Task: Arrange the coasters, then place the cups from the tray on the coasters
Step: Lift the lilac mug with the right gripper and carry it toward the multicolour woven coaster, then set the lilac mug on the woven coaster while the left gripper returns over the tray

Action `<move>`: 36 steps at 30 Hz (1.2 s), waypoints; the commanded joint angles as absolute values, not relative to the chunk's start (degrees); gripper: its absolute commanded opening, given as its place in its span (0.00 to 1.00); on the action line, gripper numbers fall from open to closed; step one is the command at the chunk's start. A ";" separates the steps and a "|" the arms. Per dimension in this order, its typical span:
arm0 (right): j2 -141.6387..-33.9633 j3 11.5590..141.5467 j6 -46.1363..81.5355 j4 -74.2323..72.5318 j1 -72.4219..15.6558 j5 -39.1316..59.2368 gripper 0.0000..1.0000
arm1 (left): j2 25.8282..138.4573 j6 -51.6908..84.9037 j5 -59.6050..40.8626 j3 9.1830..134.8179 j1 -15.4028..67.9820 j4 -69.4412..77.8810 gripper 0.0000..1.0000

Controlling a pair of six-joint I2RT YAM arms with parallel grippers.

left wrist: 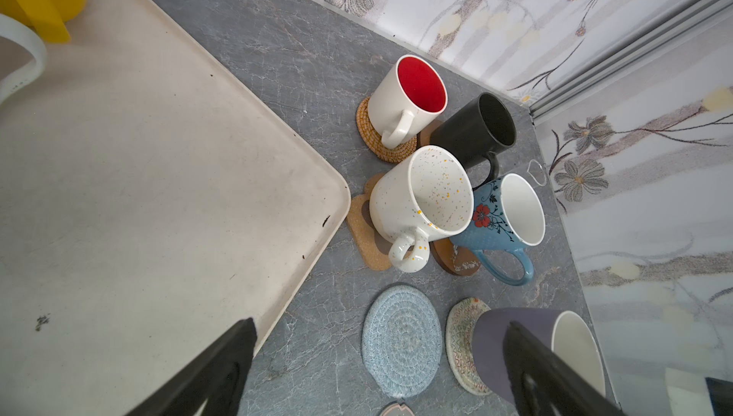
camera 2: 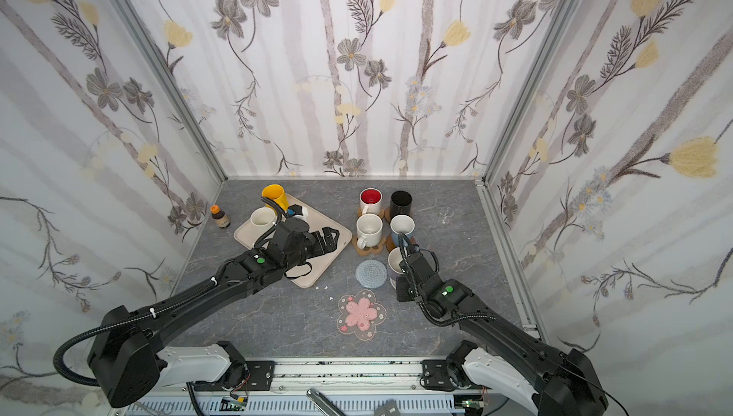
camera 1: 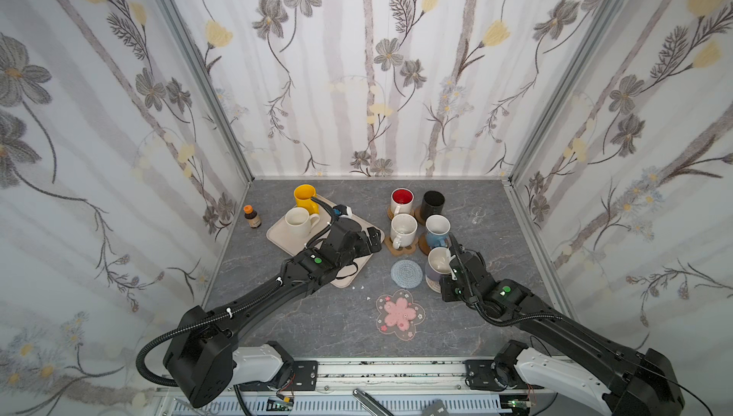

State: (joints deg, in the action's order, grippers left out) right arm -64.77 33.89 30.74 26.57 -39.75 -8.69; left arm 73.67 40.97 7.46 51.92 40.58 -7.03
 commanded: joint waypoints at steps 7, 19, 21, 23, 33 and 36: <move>-68.35 31.70 31.11 18.17 -35.94 -7.34 0.00 | 73.02 41.27 9.72 50.05 40.65 -4.83 1.00; -70.02 30.24 30.85 16.17 -34.74 -6.68 0.12 | 74.00 40.17 10.20 49.92 40.13 -4.91 1.00; -69.88 29.89 30.90 16.13 -34.74 -6.64 0.27 | 74.17 39.87 10.12 50.09 39.81 -4.92 1.00; -69.60 29.52 30.89 16.10 -34.72 -6.72 0.37 | 74.09 39.57 9.93 50.03 39.02 -5.01 1.00; -66.80 29.27 31.03 16.43 -34.64 -6.32 0.71 | 72.33 37.97 8.47 49.43 32.95 -6.47 1.00; -63.93 29.50 30.41 16.67 -34.72 -4.76 0.79 | 73.72 37.22 7.66 50.73 31.03 -8.00 1.00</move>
State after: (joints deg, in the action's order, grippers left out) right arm -65.65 29.23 30.96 18.17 -34.65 -5.78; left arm 72.86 38.57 8.10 49.67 32.01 -6.94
